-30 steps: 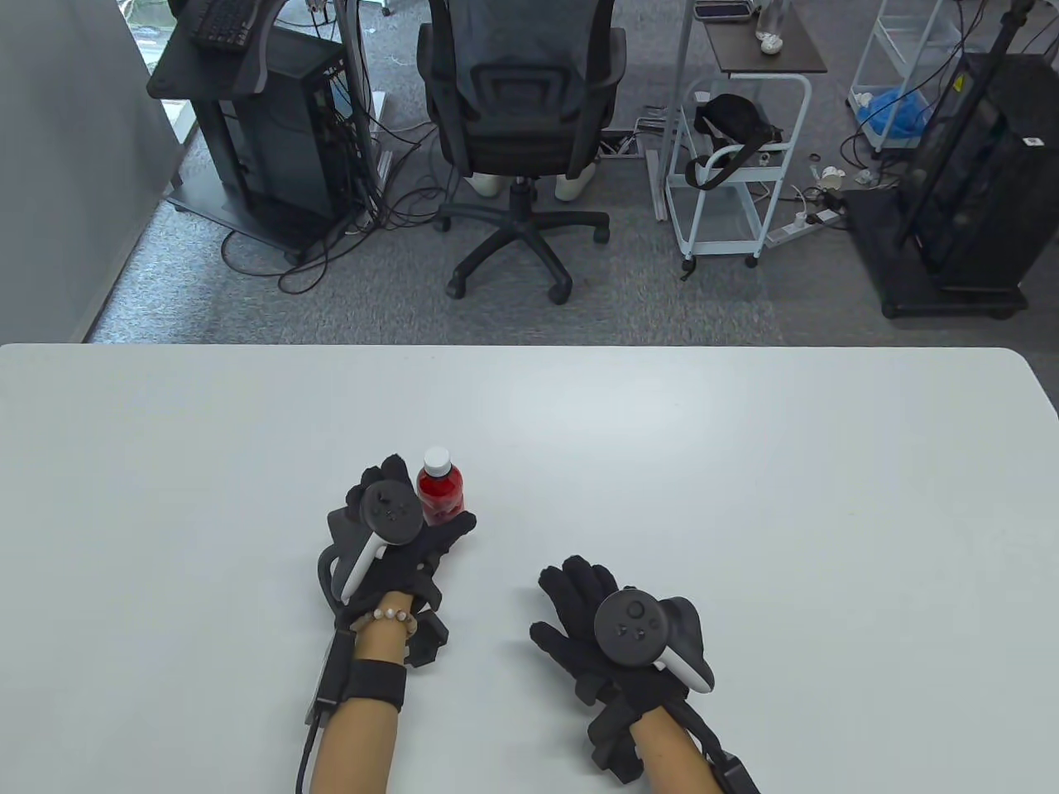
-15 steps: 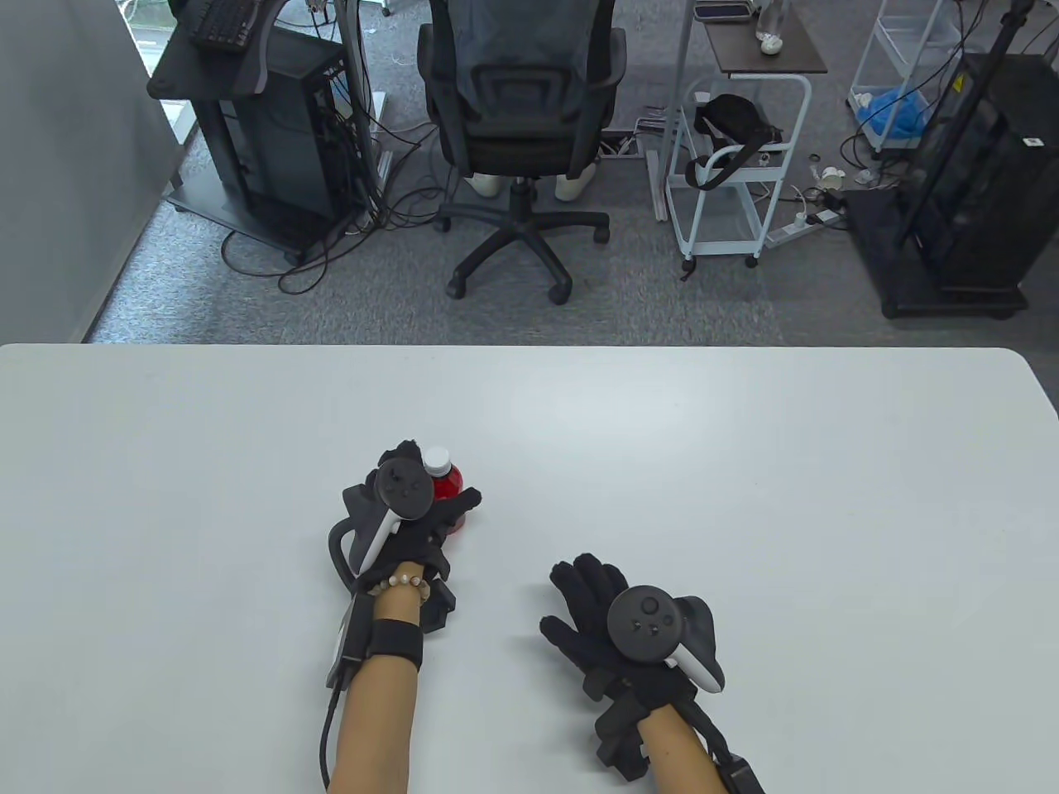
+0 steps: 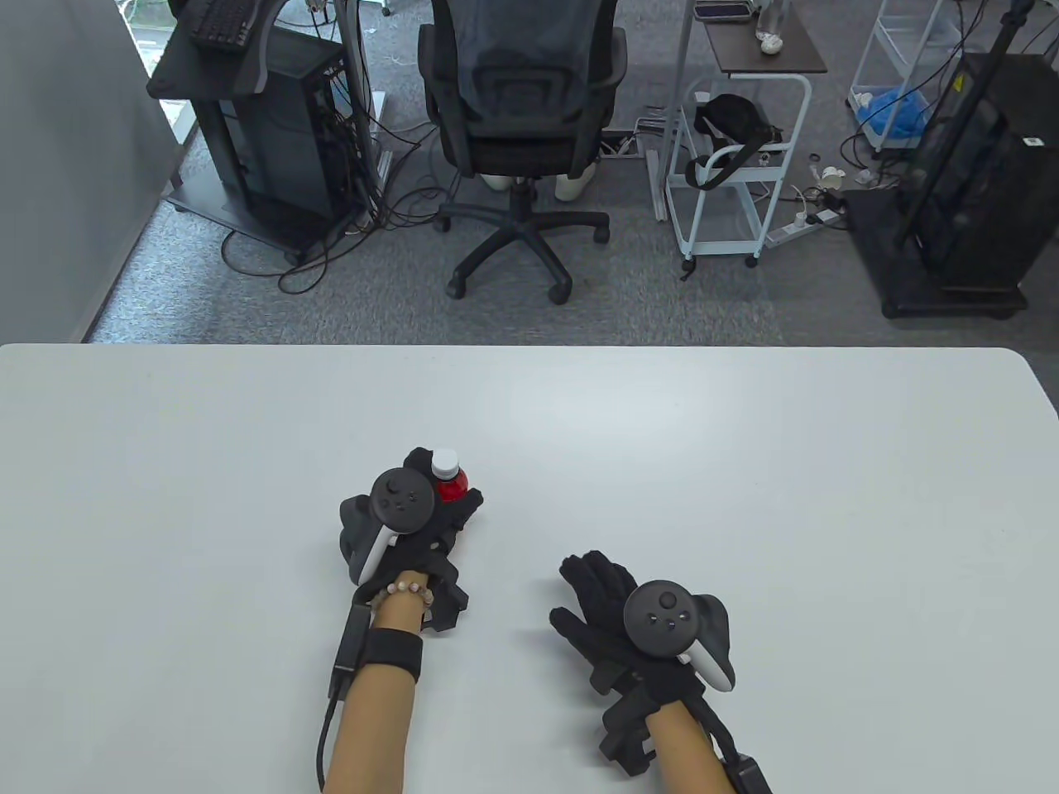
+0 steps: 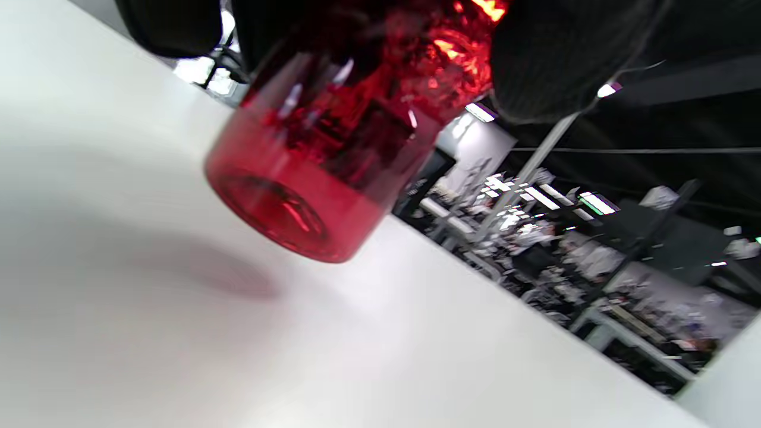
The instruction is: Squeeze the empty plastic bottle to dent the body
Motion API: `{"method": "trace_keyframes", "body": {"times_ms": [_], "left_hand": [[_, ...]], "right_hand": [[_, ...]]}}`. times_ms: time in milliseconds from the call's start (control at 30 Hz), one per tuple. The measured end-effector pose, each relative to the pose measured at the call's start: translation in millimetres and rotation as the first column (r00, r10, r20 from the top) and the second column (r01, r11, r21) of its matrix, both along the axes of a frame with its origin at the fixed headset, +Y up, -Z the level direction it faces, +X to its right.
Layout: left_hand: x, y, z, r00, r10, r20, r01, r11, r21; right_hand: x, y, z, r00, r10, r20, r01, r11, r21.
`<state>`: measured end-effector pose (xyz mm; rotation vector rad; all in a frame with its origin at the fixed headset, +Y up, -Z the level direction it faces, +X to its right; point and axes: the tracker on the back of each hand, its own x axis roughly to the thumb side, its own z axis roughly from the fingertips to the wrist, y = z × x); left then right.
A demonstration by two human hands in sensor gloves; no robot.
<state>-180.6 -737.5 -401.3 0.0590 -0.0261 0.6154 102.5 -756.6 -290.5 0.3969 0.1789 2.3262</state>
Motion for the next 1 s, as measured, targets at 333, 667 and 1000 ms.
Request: {"method": "trace_keyframes", "body": {"times_ms": [333, 667, 1000], "left_hand": [[-17, 33, 70, 0.966, 0.255, 0.051, -0.260, 0.941, 0.218], [-67, 7, 101, 0.989, 0.086, -0.121, -0.048, 0.956, 0.288], [-60, -1, 96, 0.996, 0.060, -0.063, -0.043, 0.971, 0.236]], "right_hand": [[0, 9, 6, 1.000, -0.015, -0.009, 0.015, 0.999, 0.045], [-3, 12, 7, 1.000, -0.024, -0.014, 0.025, 0.997, 0.078], [-3, 7, 4, 0.999, -0.035, -0.030, 0.037, 0.999, 0.035]]}}
